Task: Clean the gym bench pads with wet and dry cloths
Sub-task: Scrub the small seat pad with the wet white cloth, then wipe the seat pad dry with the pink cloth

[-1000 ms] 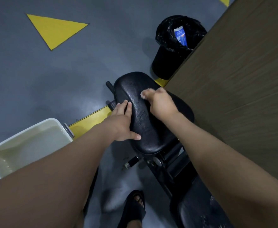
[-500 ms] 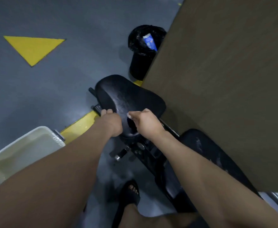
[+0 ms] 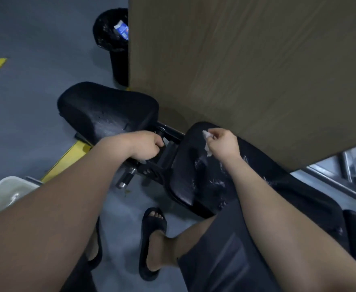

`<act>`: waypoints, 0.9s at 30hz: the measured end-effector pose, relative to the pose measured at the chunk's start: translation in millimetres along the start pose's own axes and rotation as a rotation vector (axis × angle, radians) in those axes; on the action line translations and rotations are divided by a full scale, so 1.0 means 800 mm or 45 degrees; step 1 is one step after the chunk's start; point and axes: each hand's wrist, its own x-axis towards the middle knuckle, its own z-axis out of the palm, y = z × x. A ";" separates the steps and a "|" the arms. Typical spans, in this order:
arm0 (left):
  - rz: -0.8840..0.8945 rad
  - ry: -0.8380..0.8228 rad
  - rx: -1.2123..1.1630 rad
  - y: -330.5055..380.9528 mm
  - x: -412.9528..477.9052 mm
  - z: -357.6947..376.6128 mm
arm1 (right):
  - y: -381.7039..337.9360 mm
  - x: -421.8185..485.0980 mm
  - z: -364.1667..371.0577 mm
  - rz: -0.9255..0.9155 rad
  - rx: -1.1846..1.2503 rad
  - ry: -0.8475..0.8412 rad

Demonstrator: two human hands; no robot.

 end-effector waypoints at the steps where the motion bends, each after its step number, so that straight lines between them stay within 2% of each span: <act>1: -0.011 -0.020 0.043 -0.001 0.002 0.002 | 0.000 0.002 0.002 -0.016 -0.039 -0.026; 6: -0.065 -0.134 0.223 -0.029 0.014 0.013 | -0.010 0.018 0.034 -0.118 -0.217 -0.227; 10: -0.135 -0.120 0.180 -0.042 0.011 0.011 | -0.003 0.031 0.048 -0.127 -0.526 -0.568; 14: -0.191 -0.063 0.100 -0.041 -0.004 -0.003 | -0.025 0.015 0.024 -0.124 -0.554 -0.582; 16: -0.205 -0.039 0.051 -0.048 -0.015 -0.010 | -0.040 0.005 0.020 -0.165 -0.518 -0.517; 18: -0.218 0.029 -0.014 -0.070 -0.028 -0.016 | -0.058 -0.004 0.025 -0.258 -0.451 -0.422; 20: -0.227 0.161 -0.064 -0.096 -0.046 -0.027 | -0.086 -0.018 0.038 -0.385 -0.390 -0.421; 24: -0.419 0.408 -0.136 -0.168 -0.112 -0.037 | -0.163 -0.056 0.101 -0.631 -0.325 -0.595; 27: -0.584 0.644 -0.264 -0.240 -0.181 -0.011 | -0.224 -0.090 0.176 -0.679 -0.232 -0.773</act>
